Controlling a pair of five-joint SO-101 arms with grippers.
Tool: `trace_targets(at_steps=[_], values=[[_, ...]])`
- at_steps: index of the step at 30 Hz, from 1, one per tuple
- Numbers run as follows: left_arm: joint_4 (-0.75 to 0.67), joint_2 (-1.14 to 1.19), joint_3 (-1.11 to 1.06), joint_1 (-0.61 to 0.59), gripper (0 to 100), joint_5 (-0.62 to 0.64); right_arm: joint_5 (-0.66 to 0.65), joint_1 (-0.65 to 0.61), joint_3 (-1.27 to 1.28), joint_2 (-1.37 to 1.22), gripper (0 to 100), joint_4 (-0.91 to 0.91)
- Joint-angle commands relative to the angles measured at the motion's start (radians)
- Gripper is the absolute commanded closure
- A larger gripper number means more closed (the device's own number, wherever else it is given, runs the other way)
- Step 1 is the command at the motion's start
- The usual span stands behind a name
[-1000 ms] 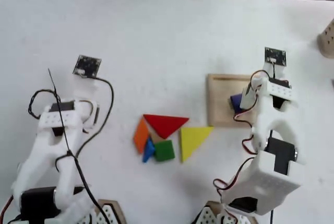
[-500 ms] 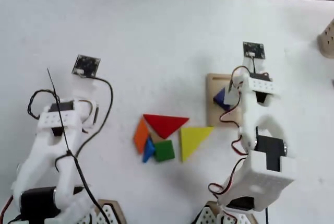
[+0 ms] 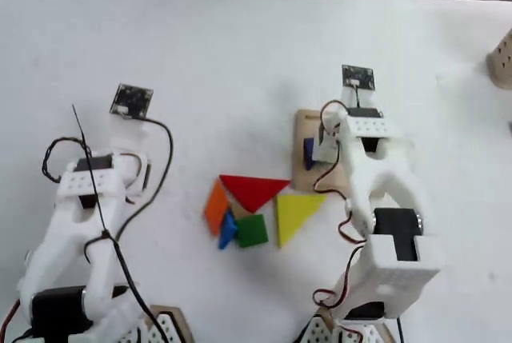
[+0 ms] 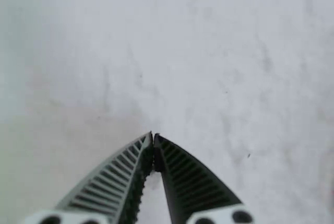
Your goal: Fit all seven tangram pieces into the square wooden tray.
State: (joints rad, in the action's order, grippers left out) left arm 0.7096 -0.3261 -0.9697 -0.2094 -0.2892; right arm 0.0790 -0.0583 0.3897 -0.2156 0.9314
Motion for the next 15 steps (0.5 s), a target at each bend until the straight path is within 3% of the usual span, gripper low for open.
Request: trace_targets(at_steps=[1,15], values=[[-0.023,-0.005,0.008,-0.012,98,0.012,0.008,-0.022,-0.023,0.018,98.1,0.03],[-0.023,-0.005,0.009,-0.008,98,0.012,0.017,-0.107,-0.031,0.018,98.1,-0.085]])
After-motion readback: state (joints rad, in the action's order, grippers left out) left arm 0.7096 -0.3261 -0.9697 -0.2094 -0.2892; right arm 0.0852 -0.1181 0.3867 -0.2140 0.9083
